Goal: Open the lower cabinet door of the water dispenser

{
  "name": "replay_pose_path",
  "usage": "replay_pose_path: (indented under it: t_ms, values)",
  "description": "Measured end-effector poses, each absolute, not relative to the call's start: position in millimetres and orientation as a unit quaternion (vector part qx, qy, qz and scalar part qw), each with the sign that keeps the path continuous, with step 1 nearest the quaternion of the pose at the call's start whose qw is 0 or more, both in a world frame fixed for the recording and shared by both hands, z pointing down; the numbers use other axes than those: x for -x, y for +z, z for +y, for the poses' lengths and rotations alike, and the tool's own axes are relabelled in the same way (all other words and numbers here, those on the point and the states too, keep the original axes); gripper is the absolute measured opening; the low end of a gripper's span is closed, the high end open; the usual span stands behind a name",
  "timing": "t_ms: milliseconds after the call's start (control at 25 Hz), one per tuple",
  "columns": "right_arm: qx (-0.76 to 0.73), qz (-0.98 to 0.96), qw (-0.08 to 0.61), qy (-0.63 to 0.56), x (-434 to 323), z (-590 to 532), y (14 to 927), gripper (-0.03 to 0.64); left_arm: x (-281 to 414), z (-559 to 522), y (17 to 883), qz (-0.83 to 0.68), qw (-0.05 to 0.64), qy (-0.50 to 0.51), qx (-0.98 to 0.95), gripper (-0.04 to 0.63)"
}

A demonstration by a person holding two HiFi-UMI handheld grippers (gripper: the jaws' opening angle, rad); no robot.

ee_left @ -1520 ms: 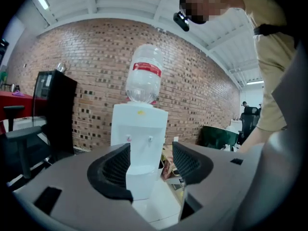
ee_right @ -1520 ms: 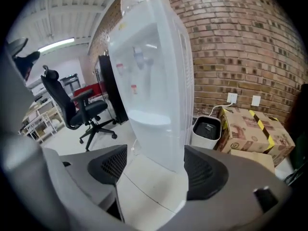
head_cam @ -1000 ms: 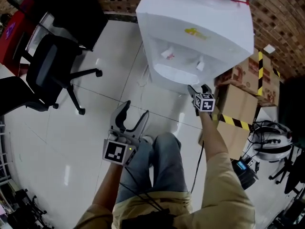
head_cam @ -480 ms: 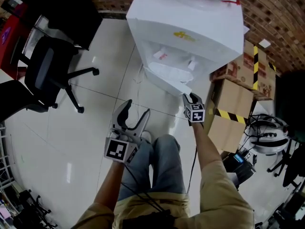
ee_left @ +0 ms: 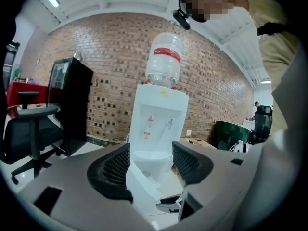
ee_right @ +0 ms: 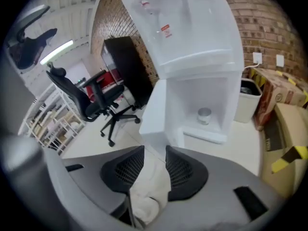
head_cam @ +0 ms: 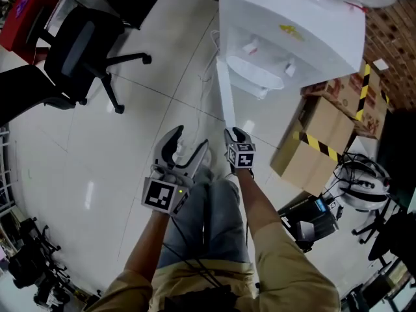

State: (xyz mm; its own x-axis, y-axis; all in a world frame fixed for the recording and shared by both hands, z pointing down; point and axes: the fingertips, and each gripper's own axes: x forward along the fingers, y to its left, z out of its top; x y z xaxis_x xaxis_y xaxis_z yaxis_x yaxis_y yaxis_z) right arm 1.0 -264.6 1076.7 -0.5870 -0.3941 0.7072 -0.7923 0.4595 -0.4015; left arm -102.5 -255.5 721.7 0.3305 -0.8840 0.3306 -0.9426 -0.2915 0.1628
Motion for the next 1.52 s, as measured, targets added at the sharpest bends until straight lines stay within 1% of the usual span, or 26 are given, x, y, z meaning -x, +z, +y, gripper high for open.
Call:
replay_pose_path:
  t_ms: [40,80,120,200,280,360,440,560,640,680,760,800,880,920,960,1040,1120,1240,1280,1320,1520]
  values:
    - [-0.357,-0.809,0.259,0.388,15.7,-258.4,1073.4,0.153,108.1,-248.2,721.2,-0.576,0.162,0.093,-0.795,0.256]
    - [-0.356,-0.803,0.254,0.405,27.3,-255.1,1068.5,0.178,112.8,-241.5,718.1,-0.580,0.158,0.097,-0.793,0.256]
    - [-0.357,-0.798,0.254,0.414,34.3,-253.6,1059.6,0.184,115.9,-235.7,711.1,-0.583,0.156,0.098,-0.791,0.256]
    - [-0.355,-0.807,0.248,0.403,39.8,-253.0,1024.0,0.199,117.5,-227.8,684.8,-0.590,0.165,0.090,-0.785,0.256]
    - [-0.349,-0.827,0.221,0.381,37.8,-255.1,967.4,0.201,118.6,-222.0,654.3,-0.595,0.177,0.077,-0.780,0.256]
    - [-0.345,-0.843,0.180,0.370,28.4,-256.0,899.9,0.223,121.6,-214.1,628.8,-0.597,0.163,0.070,-0.782,0.256]
    - [-0.341,-0.858,0.148,0.355,4.3,-251.0,827.9,0.265,110.5,-207.1,596.6,-0.597,0.158,0.056,-0.784,0.256]
    - [-0.359,-0.872,0.113,0.313,-45.0,-238.1,717.3,0.345,81.5,-194.7,542.8,-0.589,0.149,0.041,-0.793,0.256]
    - [-0.382,-0.878,0.080,0.276,-68.1,-239.3,641.1,0.430,70.1,-191.5,501.2,-0.579,0.132,0.032,-0.804,0.256]
    - [-0.394,-0.880,0.059,0.259,-78.3,-241.8,603.3,0.431,68.1,-190.3,477.9,-0.577,0.125,0.021,-0.807,0.256]
    - [-0.419,-0.880,0.010,0.225,-97.3,-245.2,530.2,0.468,70.8,-186.2,430.9,-0.581,0.114,-0.009,-0.806,0.256]
    - [-0.426,-0.883,-0.003,0.196,-105.0,-243.6,497.4,0.469,72.6,-183.1,410.0,-0.584,0.106,-0.017,-0.805,0.256]
    - [-0.417,-0.903,0.016,0.101,-111.5,-234.7,442.2,0.479,71.3,-178.0,373.4,-0.588,0.073,-0.010,-0.805,0.256]
    - [-0.407,-0.911,0.030,0.054,-112.5,-230.7,418.0,0.519,68.0,-176.9,355.7,-0.588,0.049,0.001,-0.807,0.256]
    - [-0.403,-0.914,0.028,0.025,-115.3,-229.0,395.1,0.547,64.0,-176.4,337.8,-0.586,0.025,0.014,-0.810,0.256]
    - [-0.420,-0.907,-0.018,0.024,-126.1,-231.8,353.6,0.578,61.2,-178.2,306.5,-0.582,-0.013,0.027,-0.812,0.256]
    - [-0.459,-0.886,-0.053,0.034,-141.3,-233.0,325.8,0.578,66.8,-183.1,291.8,-0.589,-0.029,0.010,-0.807,0.258]
    - [-0.547,-0.836,-0.040,0.002,-170.5,-208.4,306.5,0.567,63.5,-181.1,289.3,-0.588,-0.020,-0.009,-0.809,0.312]
    - [-0.567,-0.823,-0.042,-0.002,-173.7,-199.6,301.0,0.546,61.7,-181.2,287.1,-0.583,-0.020,-0.011,-0.812,0.318]
    - [-0.579,-0.814,-0.048,0.002,-173.2,-193.6,296.7,0.534,60.1,-182.0,283.2,-0.576,-0.021,-0.011,-0.817,0.319]
    - [-0.604,-0.795,-0.058,0.019,-164.3,-198.4,289.0,0.531,61.6,-191.7,278.2,-0.558,-0.020,-0.002,-0.830,0.319]
